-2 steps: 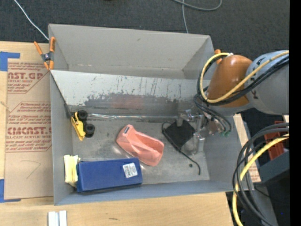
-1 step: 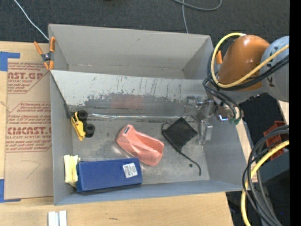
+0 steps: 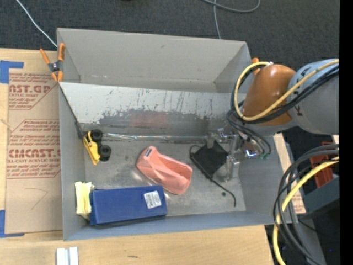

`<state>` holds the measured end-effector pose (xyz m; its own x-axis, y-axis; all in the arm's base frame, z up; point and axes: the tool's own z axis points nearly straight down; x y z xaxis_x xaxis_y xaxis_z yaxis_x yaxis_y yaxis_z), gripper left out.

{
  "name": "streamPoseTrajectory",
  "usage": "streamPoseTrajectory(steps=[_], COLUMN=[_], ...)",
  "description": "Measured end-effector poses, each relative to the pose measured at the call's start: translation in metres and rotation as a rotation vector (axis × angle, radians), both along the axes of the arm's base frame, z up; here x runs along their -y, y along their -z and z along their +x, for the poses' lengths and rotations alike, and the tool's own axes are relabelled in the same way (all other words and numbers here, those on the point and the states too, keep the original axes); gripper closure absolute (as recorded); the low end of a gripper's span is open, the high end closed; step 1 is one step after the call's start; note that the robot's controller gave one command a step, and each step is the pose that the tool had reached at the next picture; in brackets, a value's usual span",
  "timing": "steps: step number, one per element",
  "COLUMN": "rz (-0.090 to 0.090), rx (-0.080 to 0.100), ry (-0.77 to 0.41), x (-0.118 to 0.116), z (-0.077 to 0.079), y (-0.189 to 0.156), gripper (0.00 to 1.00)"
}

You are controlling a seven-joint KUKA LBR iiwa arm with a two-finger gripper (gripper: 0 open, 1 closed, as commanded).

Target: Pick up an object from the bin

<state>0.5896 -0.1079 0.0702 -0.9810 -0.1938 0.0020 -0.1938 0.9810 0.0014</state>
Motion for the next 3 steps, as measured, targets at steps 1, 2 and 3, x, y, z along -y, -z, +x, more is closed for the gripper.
streamPoseTrajectory(steps=[1, 2, 3], rz=[-0.001, 0.001, 0.001], rx=[0.008, 0.002, 0.003], ry=[-0.079, -0.001, -0.001], x=[-0.0095, -0.0014, -0.0014], z=[0.0036, 0.0007, 0.0007], y=[0.0001, 0.0, 0.0], gripper=[0.0, 1.0, 1.0])
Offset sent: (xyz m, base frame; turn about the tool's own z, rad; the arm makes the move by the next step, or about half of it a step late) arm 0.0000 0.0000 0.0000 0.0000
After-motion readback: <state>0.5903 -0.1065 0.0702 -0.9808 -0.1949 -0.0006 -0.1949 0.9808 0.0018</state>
